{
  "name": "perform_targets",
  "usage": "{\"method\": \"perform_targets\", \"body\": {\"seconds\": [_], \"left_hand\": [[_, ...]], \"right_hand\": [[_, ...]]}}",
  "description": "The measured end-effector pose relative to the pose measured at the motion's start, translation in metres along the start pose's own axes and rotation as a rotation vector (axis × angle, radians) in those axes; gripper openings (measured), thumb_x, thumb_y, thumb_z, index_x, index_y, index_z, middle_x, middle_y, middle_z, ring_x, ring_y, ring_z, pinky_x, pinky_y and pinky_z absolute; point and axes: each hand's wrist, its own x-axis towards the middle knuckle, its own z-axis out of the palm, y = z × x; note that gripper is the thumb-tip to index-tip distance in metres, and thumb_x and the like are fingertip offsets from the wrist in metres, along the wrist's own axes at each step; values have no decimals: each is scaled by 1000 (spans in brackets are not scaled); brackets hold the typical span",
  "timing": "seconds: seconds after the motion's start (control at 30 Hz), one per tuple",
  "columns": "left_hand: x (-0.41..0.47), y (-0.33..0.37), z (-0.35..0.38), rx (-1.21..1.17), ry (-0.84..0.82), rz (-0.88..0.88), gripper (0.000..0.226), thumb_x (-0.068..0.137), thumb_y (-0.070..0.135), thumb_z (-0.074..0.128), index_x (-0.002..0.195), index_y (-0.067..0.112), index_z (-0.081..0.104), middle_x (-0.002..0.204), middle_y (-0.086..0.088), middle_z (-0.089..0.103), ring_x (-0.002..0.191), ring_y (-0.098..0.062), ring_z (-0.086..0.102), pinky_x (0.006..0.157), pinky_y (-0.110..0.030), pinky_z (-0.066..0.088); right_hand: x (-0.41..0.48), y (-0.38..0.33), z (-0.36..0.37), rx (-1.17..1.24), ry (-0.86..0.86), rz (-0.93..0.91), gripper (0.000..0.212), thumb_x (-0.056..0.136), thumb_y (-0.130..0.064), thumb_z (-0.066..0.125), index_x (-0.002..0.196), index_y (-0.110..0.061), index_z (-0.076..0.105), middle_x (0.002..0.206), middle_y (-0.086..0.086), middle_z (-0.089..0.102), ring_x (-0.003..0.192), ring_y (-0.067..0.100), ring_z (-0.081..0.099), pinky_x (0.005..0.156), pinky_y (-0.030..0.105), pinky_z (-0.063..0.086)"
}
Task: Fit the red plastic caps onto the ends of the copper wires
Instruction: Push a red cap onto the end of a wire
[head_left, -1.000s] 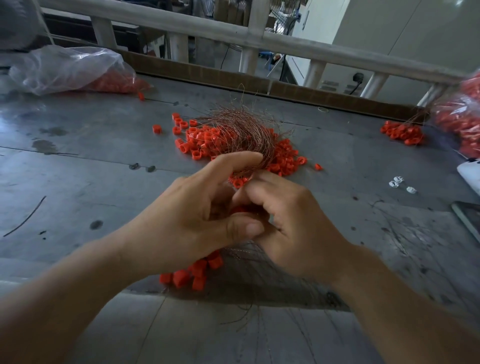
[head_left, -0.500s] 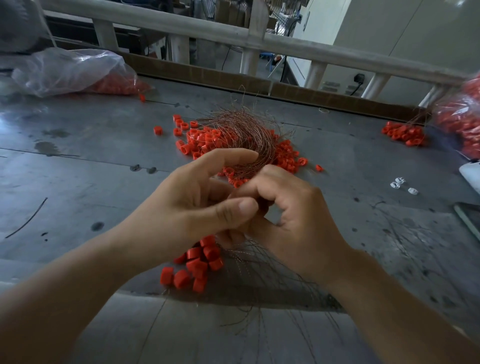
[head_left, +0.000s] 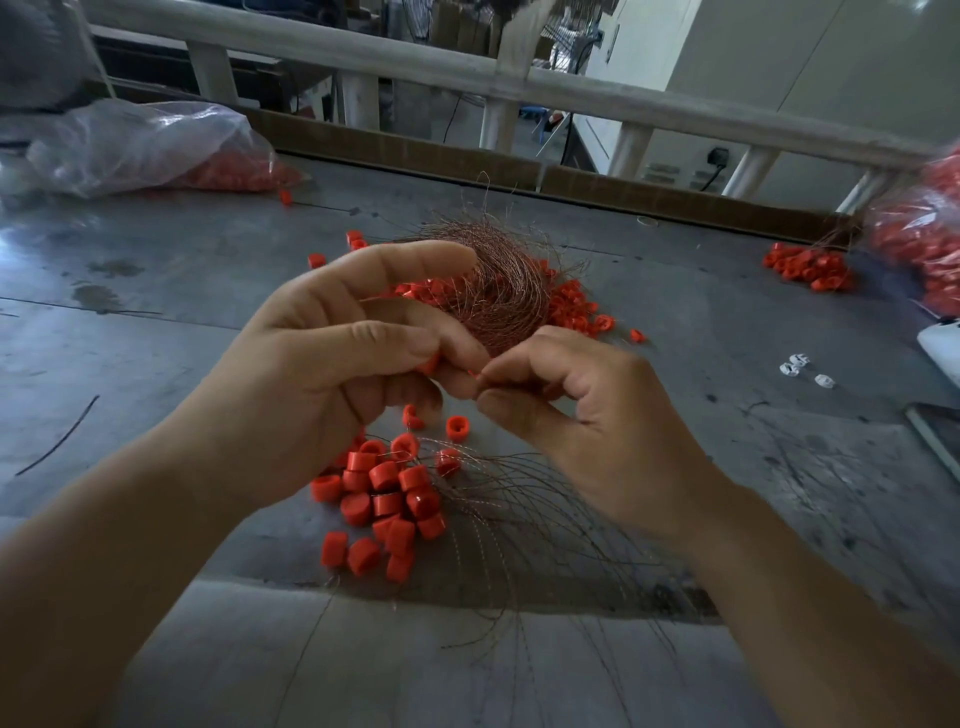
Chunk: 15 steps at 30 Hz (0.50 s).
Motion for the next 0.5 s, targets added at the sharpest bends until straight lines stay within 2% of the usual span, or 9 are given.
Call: {"method": "perform_targets", "body": {"seconds": [0.07,0.1,0.17,0.27,0.33,0.4,0.5], "left_hand": [[1,0,-1,45,18,-7,49,51,-9,66,95,14,71,71,-9,68,55,-18,64,46,-19,49],[1,0,-2,71,44,-12,50,53,-15,61,92,14,71,72,-8,68,55,-17,64,45,-19,48],[3,1,-6,115,117,-23,41,58,-8,50,84,14,73,70,-4,65,51,-16,62,42,-18,46],[4,5,-15,229,197,-80,36,56,-6,49,73,14,74,63,-2,61,49,-15,61,40,-17,46],[4,6,-20,404,181,-146,35,61,-15,56,69,14,73,62,0,62,54,-17,65,43,-19,49],[3,3,-21,624,145,-189,43,69,-24,56,72,16,70,62,0,65,59,-18,68,49,-19,52],[3,-1,-22,759,116,-244,46,68,-23,58,73,21,69,62,-2,69,53,-10,63,53,-17,51]], "right_hand": [[1,2,-4,-56,19,-6,4,79,-19,61,82,-21,63,74,-13,56,72,-4,52,66,6,37],[1,3,-5,-82,35,-10,4,80,-19,60,81,-21,64,74,-11,57,73,-3,53,66,6,38],[2,4,-9,-157,58,-29,8,81,-17,60,80,-14,67,74,-6,58,72,3,53,65,8,39],[2,5,-12,-237,40,-39,11,80,-17,60,79,-10,68,72,-5,57,70,6,52,64,12,41],[2,6,-13,-258,-34,-5,9,81,-18,63,79,-11,69,72,-7,57,69,6,52,64,11,41],[1,8,-13,-283,-157,46,7,82,-17,66,79,-11,69,73,-7,58,70,5,52,65,12,41],[0,11,-9,-315,-283,94,7,82,-17,65,80,-12,69,76,-5,60,75,5,52,67,15,42]]}}
